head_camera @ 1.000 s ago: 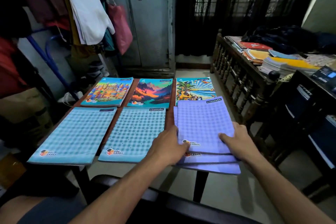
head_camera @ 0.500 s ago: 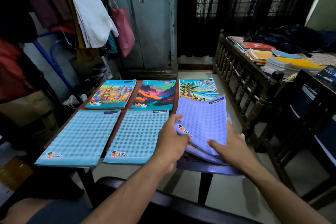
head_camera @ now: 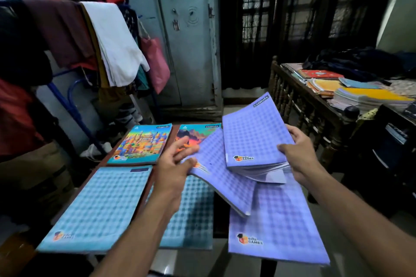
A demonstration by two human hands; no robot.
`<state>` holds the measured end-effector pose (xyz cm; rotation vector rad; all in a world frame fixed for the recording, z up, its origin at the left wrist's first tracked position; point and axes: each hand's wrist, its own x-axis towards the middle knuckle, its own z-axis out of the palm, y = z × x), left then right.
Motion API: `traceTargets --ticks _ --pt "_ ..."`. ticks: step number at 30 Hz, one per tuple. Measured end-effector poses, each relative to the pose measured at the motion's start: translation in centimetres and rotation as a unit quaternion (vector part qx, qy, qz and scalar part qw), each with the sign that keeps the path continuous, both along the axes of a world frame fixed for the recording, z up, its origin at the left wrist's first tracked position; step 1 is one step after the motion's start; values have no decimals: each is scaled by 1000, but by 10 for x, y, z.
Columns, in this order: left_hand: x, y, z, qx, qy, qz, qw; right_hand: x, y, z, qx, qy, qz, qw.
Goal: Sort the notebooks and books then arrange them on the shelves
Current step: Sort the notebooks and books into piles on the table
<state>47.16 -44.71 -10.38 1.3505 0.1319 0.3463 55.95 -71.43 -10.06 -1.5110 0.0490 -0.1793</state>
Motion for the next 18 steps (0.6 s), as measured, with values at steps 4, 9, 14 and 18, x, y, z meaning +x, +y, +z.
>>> traceTargets --ticks 4,9,14,18 --pt "31 45 15 -6 -30 69 997 43 -11 -15 -34 13 -48 998" --pt "69 81 -19 190 27 117 974 71 -13 -31 -189 24 -13 982" --pt "87 94 -55 454 91 108 880 100 -12 -51 -467 89 -9 879" --pt "98 100 -65 492 140 -30 859 90 4 -74 -587 2 -48 808"
